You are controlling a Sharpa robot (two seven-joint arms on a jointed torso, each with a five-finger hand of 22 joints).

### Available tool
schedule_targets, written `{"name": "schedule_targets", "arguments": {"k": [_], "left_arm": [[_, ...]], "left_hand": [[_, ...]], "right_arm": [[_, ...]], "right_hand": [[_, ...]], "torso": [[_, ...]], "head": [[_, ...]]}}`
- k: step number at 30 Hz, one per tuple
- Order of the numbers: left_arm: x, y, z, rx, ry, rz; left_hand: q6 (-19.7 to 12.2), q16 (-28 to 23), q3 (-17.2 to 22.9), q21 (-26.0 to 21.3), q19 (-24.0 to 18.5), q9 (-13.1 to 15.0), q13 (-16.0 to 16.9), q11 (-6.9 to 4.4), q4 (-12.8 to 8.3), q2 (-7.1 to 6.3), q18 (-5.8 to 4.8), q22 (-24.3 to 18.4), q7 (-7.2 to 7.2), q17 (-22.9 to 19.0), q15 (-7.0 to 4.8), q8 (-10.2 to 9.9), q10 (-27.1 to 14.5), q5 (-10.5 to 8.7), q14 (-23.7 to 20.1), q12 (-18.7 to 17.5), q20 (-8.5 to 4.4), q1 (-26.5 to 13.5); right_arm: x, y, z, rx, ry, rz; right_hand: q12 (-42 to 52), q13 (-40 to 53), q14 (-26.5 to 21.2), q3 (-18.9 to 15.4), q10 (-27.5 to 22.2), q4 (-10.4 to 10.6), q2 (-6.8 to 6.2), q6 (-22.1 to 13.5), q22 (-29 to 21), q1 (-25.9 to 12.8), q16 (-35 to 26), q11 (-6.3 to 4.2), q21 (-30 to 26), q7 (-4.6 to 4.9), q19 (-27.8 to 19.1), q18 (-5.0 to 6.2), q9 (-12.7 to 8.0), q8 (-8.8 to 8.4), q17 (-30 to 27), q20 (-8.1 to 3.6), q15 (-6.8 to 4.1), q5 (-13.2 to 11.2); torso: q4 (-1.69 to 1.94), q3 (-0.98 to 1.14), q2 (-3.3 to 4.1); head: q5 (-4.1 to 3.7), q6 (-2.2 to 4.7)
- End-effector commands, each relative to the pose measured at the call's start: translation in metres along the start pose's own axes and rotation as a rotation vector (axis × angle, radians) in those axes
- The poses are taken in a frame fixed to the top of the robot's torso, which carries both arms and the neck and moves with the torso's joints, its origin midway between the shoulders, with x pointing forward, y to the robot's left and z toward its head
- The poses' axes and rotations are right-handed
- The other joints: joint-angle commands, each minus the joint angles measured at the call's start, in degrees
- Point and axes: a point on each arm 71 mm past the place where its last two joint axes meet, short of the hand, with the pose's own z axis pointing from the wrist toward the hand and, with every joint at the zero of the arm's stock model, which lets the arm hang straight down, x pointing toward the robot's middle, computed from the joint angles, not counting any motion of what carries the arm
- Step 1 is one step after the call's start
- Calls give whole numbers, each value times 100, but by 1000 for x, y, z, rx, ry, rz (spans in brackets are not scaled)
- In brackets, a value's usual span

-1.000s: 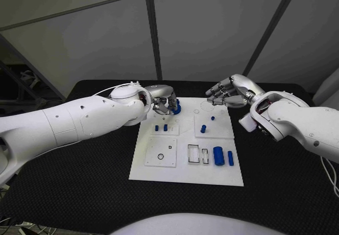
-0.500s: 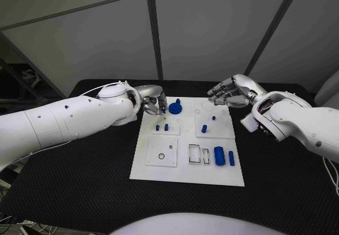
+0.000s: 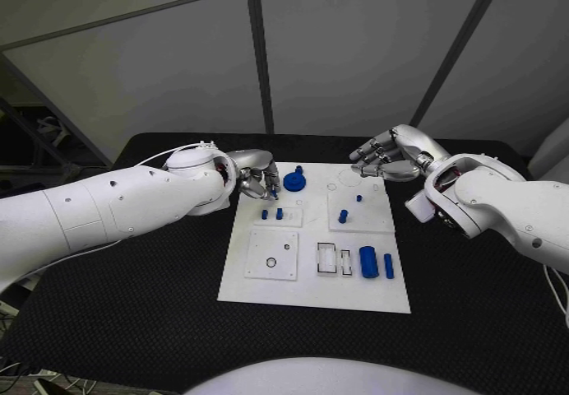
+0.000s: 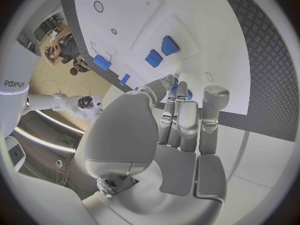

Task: Assemble the parts on the task board

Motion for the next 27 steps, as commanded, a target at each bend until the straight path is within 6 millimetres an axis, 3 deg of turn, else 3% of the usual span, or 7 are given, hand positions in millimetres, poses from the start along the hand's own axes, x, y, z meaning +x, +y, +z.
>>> {"name": "schedule_targets", "arguments": {"k": [1,27], "left_arm": [[3,-1,2,1,17,-8],[6,5,8,-21,7,-8]], "left_hand": [[31,28,15,35,45,6,-5,11,25,-4,-85,6,3,0,0,-35,37,-34,32,-22,-11,-74],[77,56,33,94,70,8,-1,-2,-6,4,-94,66,-2,3,-10,-44,96,-37,42,-42,-15,-45]], "right_arm": [[0,2,0,-9,4,-1],[0,2,0,-10,6,-1]], "right_hand": [[-19,-8,2,-4,-25,-20,28,-7,-10,-8,-36,20,-31,37,33,2,-2,7,-8,27,32,17],[-19,-8,2,-4,-25,-20,28,-7,-10,-8,-36,20,-31,37,33,2,-2,7,-8,27,32,17]], "torso": [[1,2,0],[9,-3,0]], "head": [[-10,-5],[-33,-22]]}}
